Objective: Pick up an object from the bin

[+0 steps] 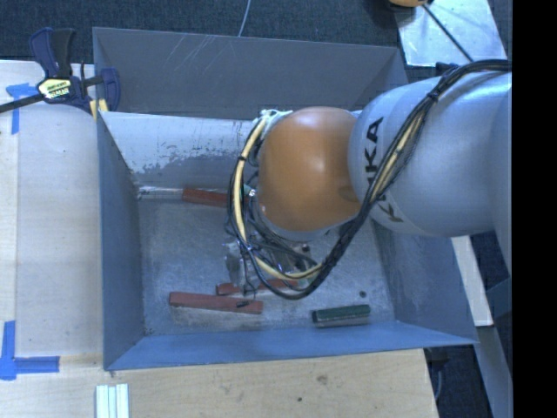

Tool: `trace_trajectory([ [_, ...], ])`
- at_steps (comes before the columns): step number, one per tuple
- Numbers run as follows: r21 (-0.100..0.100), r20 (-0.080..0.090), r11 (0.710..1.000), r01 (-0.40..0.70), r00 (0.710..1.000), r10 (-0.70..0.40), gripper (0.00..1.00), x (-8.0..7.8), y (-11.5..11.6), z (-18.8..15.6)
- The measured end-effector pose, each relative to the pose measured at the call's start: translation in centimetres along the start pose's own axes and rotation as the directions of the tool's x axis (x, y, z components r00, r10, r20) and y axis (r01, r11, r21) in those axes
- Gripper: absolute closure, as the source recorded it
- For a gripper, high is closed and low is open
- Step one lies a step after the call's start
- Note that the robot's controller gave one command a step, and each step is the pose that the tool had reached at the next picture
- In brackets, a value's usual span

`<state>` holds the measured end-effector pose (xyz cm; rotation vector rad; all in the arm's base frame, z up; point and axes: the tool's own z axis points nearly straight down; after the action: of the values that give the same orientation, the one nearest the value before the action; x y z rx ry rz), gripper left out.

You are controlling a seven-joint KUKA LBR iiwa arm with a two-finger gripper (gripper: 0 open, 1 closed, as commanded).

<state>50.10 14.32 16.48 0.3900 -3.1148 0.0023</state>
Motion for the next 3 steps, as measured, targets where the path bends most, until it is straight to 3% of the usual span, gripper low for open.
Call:
trace_trajectory([
  [1, -0.001, 0.000, 0.990, -0.139, 0.990, 0.139, 0.00, -1.3, -2.0, 6.8],
  [2, -0.002, 0.005, 0.991, -0.137, 0.990, 0.137, 0.00, -1.4, -1.9, 6.4],
  [3, -0.003, 0.006, 0.995, -0.098, 0.995, 0.098, 1.00, 0.9, 2.1, 9.4],
])
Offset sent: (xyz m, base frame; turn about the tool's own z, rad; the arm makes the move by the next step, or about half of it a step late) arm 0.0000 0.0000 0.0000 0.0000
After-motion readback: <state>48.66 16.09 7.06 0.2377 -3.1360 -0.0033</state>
